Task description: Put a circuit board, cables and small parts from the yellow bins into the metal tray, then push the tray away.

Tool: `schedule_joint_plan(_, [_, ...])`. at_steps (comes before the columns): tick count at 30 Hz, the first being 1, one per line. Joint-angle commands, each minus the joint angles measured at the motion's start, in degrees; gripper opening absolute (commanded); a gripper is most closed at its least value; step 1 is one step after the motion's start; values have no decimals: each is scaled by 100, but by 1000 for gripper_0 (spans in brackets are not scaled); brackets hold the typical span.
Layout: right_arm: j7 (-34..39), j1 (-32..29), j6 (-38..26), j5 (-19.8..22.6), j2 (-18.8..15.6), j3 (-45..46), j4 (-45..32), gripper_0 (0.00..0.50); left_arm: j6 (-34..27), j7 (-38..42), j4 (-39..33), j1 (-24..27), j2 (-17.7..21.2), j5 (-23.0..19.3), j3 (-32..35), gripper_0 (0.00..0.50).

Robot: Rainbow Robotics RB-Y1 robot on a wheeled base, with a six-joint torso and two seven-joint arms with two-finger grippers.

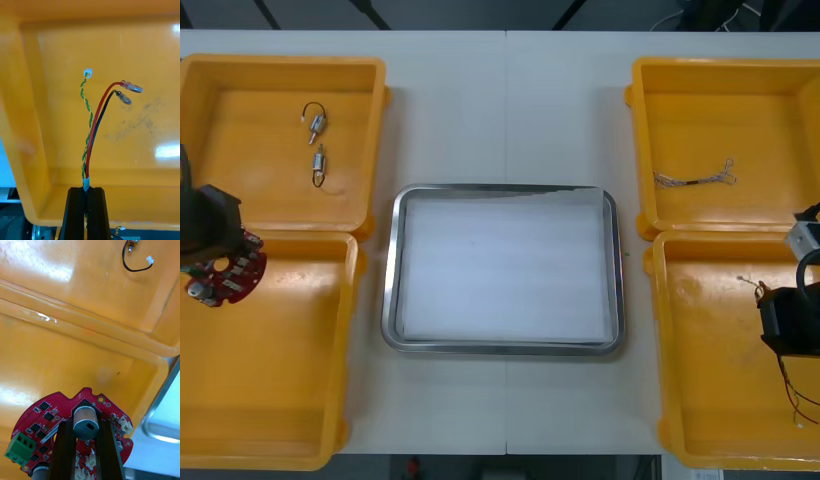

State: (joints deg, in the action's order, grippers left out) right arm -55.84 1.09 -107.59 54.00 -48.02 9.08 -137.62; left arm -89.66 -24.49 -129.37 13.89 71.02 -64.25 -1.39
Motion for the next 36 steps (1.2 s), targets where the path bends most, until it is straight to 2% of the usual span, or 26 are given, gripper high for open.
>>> schedule_joint_plan(1, [-498, 559, -241, 322, 47, 331, -178, 0, -385, 559, -18, 887, -475, 352, -590, 0])
schedule_joint_plan(6, [-647, 963, -241, 585, -41, 366, -169, 0, -763, 1350, -9, 1502, -932, 791, -1232, 0])
schedule_joint_plan(15, [-981, 1236, -241, 972, -322, 349, -178, 0, -921, 2387, 8, 1977, -1592, 1582, -2128, 0])
schedule_joint_plan(25, [-1931, 1332, -241, 963, -700, 349, -169, 0, -1097, 3539, 360, 2539, -2453, 2321, -3069, 0])
schedule_joint_plan(31, [-2045, 1482, -241, 1069, -788, 322, -37, 0, -1150, 3908, 729, 2812, -2971, 2672, -3456, 0])
schedule_joint_plan(36, [-2080, 1763, -241, 1156, -884, 85, 148, 0, -1203, 3969, 975, 2829, -3332, 2980, -3631, 0])
